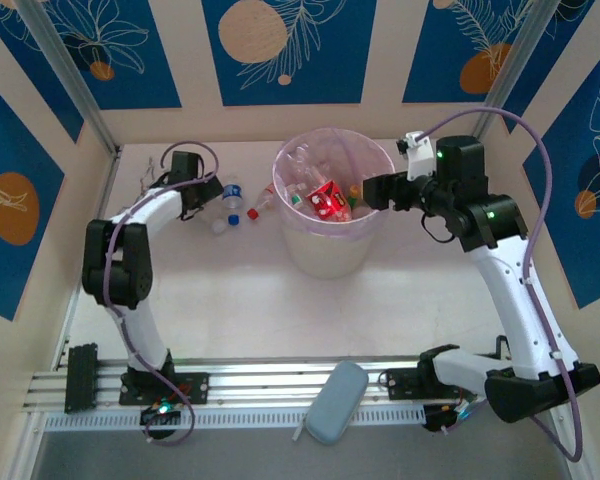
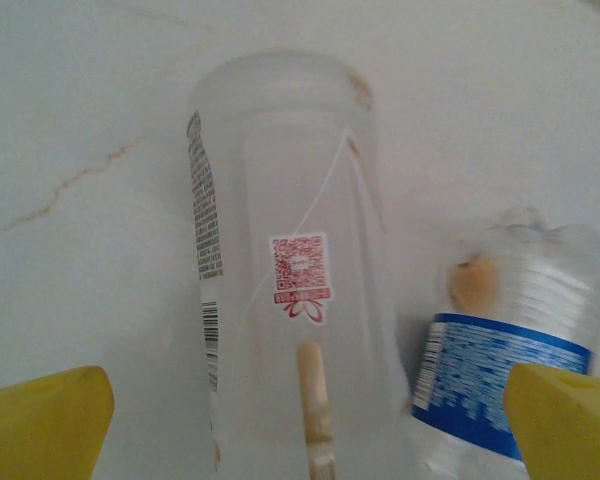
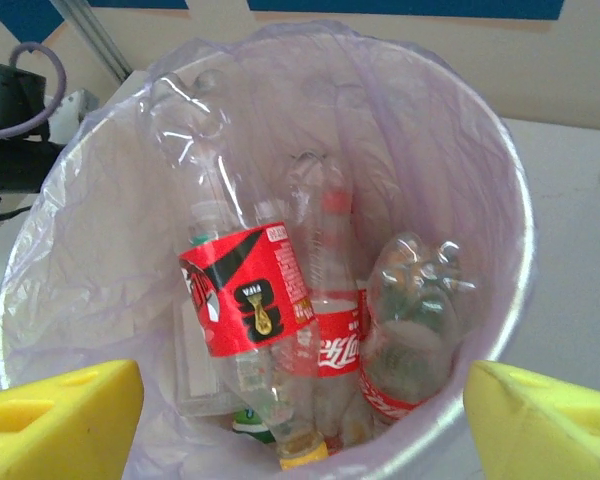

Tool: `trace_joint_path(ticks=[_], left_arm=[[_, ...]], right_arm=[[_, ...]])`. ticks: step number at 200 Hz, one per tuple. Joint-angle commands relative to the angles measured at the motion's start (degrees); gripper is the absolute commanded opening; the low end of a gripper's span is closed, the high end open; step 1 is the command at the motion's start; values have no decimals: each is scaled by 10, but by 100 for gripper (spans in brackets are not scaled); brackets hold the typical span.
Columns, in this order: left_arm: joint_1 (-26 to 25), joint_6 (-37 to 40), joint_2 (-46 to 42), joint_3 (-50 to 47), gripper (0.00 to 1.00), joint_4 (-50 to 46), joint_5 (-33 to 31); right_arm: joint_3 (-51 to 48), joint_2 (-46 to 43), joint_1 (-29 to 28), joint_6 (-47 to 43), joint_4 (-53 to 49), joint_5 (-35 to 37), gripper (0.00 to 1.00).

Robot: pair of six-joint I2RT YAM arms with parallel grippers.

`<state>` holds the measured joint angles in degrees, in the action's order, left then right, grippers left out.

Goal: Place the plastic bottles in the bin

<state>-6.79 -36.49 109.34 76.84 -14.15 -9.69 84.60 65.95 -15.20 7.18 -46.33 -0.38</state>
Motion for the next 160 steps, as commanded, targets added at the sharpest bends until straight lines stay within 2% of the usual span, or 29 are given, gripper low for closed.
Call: trace_joint_path(ticks=[1,71,160], left_arm=[[6,-14,37,25,100,-8,5],[8,-16,96,32,99,-7,29],[9,-15,81,-3,78,19,38]], right_arm=[[-18,-23,11,10,-8,-2,84],[-47,-40,35,6,-6,-11,84],[-52,-40,43,9,-12,-13,84]])
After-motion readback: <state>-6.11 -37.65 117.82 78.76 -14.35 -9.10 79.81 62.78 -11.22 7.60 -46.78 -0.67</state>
